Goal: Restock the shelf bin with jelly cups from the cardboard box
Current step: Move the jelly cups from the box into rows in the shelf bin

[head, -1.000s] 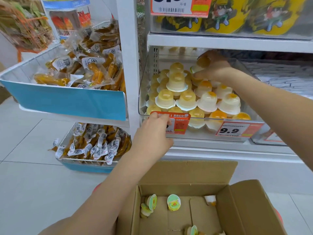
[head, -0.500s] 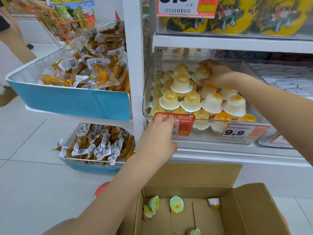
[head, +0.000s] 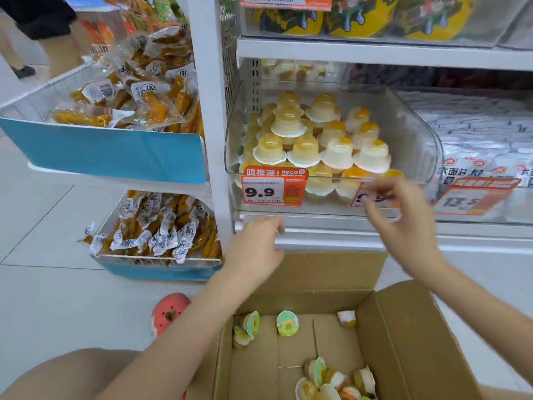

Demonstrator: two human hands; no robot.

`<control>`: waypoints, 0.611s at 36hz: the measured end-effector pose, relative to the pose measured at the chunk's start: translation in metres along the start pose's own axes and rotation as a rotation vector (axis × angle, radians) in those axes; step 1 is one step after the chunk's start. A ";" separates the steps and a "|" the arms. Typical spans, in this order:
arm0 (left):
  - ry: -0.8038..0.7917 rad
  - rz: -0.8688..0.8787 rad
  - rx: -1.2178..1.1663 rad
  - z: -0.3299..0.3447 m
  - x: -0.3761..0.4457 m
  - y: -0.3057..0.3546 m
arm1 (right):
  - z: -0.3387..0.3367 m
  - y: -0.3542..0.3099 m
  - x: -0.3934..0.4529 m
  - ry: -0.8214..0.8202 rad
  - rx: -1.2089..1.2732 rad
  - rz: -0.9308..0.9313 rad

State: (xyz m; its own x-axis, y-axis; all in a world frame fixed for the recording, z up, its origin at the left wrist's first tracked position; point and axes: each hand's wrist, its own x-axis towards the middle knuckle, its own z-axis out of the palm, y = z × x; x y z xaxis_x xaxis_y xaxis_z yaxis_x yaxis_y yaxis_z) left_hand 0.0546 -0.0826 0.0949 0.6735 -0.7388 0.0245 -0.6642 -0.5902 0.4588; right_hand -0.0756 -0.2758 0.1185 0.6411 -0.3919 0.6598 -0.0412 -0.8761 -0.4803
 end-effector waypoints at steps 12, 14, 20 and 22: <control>-0.604 -0.122 0.161 0.135 -0.061 -0.070 | 0.053 0.058 -0.199 -1.049 -0.086 0.460; -0.703 -0.102 0.203 0.149 -0.069 -0.078 | 0.063 0.064 -0.216 -1.125 -0.080 0.522; -0.920 -0.147 0.206 0.196 -0.093 -0.104 | 0.093 0.072 -0.249 -1.374 -0.208 0.570; -0.956 -0.212 0.169 0.213 -0.102 -0.111 | 0.102 0.077 -0.256 -1.404 -0.219 0.588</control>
State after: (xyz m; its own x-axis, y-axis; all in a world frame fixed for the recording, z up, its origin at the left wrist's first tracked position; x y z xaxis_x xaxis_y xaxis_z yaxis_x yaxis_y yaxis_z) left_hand -0.0092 -0.0110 -0.1479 0.2884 -0.5202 -0.8039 -0.6476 -0.7244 0.2364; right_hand -0.1649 -0.2145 -0.1469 0.6717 -0.2247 -0.7059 -0.5669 -0.7692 -0.2947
